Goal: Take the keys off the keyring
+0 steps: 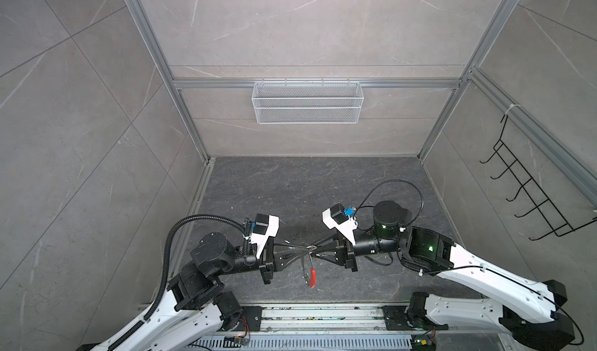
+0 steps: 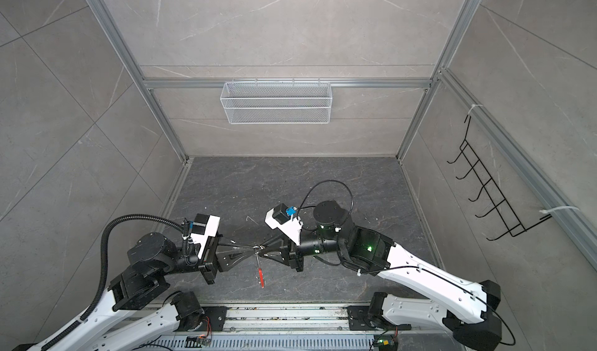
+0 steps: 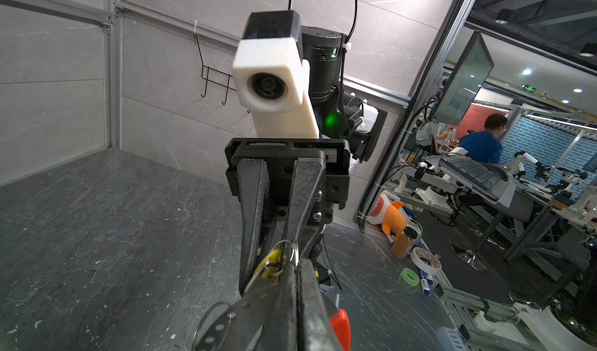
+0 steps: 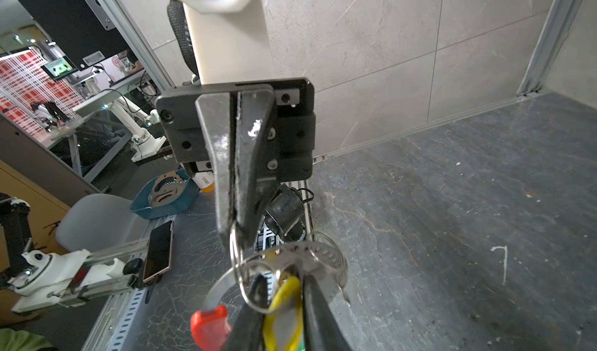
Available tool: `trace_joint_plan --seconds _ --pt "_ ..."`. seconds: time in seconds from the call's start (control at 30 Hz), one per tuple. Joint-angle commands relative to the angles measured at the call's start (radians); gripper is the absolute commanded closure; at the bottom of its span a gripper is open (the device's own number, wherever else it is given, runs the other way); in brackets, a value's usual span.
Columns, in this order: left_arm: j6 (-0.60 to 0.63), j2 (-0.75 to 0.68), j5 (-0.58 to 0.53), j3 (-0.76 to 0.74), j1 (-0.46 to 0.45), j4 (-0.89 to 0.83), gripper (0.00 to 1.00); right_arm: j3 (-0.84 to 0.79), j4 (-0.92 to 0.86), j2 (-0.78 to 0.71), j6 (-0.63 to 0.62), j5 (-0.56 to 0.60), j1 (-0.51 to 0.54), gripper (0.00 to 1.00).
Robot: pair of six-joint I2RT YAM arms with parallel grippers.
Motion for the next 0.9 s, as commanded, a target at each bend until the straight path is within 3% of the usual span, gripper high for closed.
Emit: trace_joint_plan --seconds 0.0,0.27,0.87 --pt "-0.012 -0.017 -0.009 -0.001 -0.003 0.074 1.00 -0.009 0.020 0.004 -0.002 0.011 0.008 0.85" --pt "-0.038 -0.036 -0.066 -0.026 -0.003 0.120 1.00 0.005 -0.019 0.017 -0.027 0.048 0.033 1.00" --pt "-0.036 -0.045 -0.088 -0.046 -0.003 0.155 1.00 -0.057 0.001 0.046 -0.086 0.257 0.162 1.00"
